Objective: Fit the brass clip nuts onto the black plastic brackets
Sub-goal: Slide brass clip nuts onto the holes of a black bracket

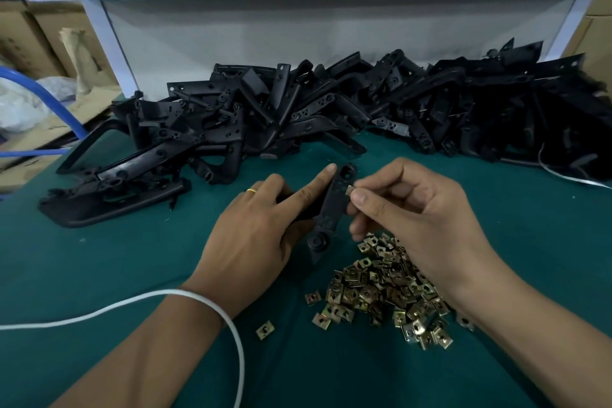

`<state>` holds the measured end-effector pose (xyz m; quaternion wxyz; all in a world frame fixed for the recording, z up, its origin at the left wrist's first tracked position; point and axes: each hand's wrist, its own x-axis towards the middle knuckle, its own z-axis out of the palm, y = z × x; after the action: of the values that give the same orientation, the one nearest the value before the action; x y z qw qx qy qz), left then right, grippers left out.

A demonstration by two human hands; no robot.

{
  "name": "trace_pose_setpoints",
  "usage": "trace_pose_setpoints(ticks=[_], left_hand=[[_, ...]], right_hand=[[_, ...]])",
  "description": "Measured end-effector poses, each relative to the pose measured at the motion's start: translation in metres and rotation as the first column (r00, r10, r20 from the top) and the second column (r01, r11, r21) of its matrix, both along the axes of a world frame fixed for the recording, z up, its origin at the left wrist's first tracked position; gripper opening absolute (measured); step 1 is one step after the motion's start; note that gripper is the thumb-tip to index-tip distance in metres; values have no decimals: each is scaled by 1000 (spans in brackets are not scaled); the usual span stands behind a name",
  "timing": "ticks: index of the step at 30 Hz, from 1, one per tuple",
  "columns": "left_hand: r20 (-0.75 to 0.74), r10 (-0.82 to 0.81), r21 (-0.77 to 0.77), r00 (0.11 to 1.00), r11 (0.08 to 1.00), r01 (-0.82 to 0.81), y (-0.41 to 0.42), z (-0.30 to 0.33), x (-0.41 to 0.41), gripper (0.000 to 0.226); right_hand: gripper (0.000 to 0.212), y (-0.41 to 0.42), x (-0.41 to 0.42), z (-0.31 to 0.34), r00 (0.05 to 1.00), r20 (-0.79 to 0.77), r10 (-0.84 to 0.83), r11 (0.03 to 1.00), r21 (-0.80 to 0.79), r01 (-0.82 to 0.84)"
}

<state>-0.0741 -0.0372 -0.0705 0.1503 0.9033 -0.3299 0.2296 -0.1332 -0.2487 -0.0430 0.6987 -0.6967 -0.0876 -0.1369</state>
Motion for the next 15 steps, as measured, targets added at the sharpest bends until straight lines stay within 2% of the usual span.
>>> trace_pose_setpoints(ticks=[6,9,11,12,15], left_hand=[[20,-5,32,1000,999,5,-2,1,-2,64],[-36,-122,-12,992,992,122,0,0,-1,70],[-86,-230,-47,969,973,227,2,-1,1,66],[-94,-263,-48,960,965,259,3,-1,2,63],[-110,-297,-37,949,955,294,4,-2,3,57]], right_hand=[[18,-1,-3,4,1000,-7,14,1000,12,-14],[38,-3,0,6,995,-38,90,994,70,-87],[52,-8,1,9,984,-61,167,984,69,-163],[53,-10,1,9,978,-70,195,980,42,-193],[32,-15,1,9,971,-67,228,969,-78,-232]])
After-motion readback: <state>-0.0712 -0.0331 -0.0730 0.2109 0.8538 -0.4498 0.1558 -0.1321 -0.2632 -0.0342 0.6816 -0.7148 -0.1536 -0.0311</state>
